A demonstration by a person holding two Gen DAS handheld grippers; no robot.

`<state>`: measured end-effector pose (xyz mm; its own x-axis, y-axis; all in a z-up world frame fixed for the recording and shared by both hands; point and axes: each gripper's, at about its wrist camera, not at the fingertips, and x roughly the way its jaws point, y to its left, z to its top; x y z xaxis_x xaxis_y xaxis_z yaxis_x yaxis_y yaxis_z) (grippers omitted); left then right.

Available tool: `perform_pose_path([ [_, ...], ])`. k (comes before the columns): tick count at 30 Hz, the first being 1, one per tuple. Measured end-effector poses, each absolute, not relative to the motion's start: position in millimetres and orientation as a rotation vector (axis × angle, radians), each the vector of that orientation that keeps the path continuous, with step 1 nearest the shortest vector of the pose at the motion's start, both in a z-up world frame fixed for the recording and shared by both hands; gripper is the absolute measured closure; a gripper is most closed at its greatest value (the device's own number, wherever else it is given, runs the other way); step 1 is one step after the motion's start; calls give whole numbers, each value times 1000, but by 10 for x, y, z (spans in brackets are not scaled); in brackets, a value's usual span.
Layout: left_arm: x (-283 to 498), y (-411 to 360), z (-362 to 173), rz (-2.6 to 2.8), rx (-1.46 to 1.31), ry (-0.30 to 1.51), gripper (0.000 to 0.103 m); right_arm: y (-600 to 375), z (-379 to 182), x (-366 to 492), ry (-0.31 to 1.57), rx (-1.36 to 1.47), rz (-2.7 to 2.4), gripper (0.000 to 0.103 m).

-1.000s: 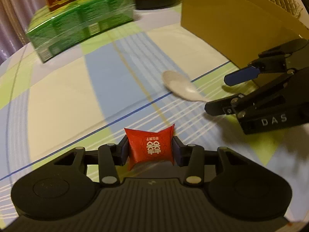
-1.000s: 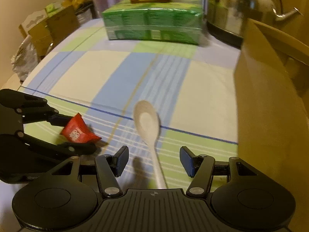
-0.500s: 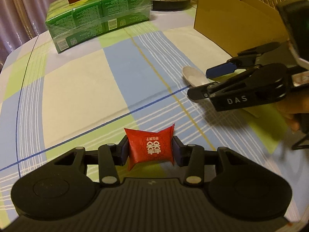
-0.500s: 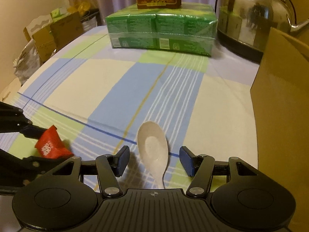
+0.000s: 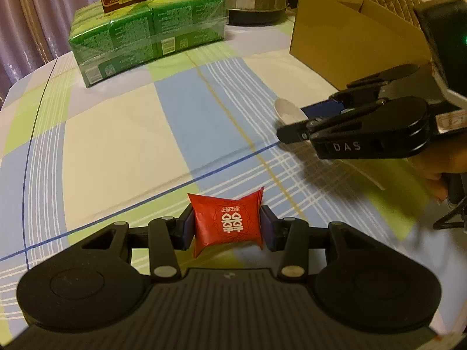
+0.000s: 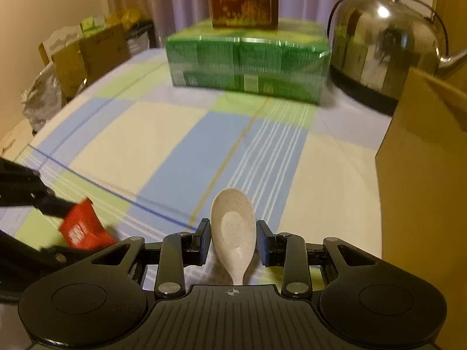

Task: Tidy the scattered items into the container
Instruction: 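Lift the red packet and white spoon and carry them toward the cardboard box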

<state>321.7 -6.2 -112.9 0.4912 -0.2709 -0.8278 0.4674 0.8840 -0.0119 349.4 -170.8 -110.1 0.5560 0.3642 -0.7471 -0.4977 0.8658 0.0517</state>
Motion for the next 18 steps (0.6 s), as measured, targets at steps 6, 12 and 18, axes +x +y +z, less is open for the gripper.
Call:
perform_pose_path([
  [6, 3204, -80, -1089, -455, 224, 952, 63, -1740, -861, 3482, 788, -127, 485, 73],
  [12, 3213, -112, -1017, -440, 217, 942, 63, -1839, -703, 3473, 772, -90, 442, 73],
  [18, 3195, -203, -925, -444, 220, 922, 63, -1961, -559, 3446, 758, -61, 418, 73],
])
